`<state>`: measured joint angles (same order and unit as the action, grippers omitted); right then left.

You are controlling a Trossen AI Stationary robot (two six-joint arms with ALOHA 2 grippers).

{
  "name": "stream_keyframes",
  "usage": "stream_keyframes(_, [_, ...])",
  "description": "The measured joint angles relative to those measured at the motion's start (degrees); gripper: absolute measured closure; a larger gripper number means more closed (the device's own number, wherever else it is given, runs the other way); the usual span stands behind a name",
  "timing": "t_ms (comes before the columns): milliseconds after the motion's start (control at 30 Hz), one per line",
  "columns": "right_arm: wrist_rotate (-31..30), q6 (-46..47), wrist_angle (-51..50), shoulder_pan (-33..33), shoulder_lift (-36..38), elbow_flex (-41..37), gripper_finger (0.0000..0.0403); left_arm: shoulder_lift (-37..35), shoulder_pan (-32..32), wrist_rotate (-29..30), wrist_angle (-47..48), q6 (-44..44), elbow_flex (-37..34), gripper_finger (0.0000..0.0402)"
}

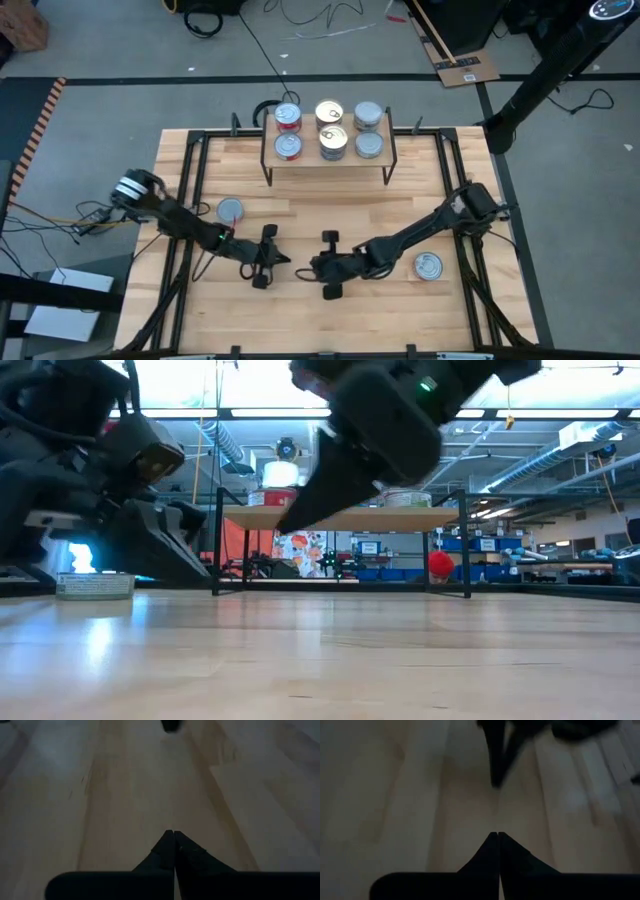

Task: Stack canned seafood by type on shelf
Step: Stack the green tuna can on top of the green tuna can on the shelf

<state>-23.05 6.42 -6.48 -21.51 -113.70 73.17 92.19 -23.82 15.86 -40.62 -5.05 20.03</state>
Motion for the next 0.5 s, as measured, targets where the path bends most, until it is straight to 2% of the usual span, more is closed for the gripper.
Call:
stream_keyframes(300, [-6.6, 8.2, 0.3, -3.4, 8.0, -10.3, 0.0396, -15.4, -1.9, 3.7, 28.9, -9.8, 0.2, 0.0397])
stream_keyframes(500, [-12.7, 11.9, 0.5, -6.8, 11.4, -14.1, 0.0396, -20.9, -2.5, 9.0, 56.5, -18.1, 6.3, 0.0397])
